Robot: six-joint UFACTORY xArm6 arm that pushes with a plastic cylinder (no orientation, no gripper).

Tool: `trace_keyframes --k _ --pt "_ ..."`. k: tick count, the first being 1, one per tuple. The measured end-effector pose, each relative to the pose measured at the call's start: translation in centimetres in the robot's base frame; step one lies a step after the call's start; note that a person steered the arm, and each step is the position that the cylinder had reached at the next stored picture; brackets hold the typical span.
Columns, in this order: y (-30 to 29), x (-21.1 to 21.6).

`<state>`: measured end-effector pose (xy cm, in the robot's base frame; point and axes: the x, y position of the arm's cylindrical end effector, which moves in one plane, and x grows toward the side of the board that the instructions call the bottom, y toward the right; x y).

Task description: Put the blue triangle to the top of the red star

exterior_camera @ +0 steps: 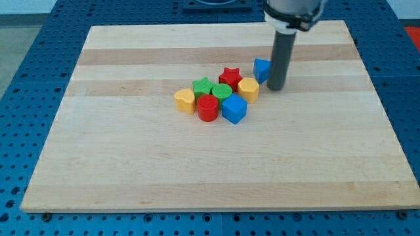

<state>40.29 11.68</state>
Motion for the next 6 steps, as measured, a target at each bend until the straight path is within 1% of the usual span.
trace_keyframes --k 1,2,4,6 --pt "5.7 0.8" --pt "7.3 -2.6" --pt "-0.2 -3.8" --pt "-0.8 -4.7"
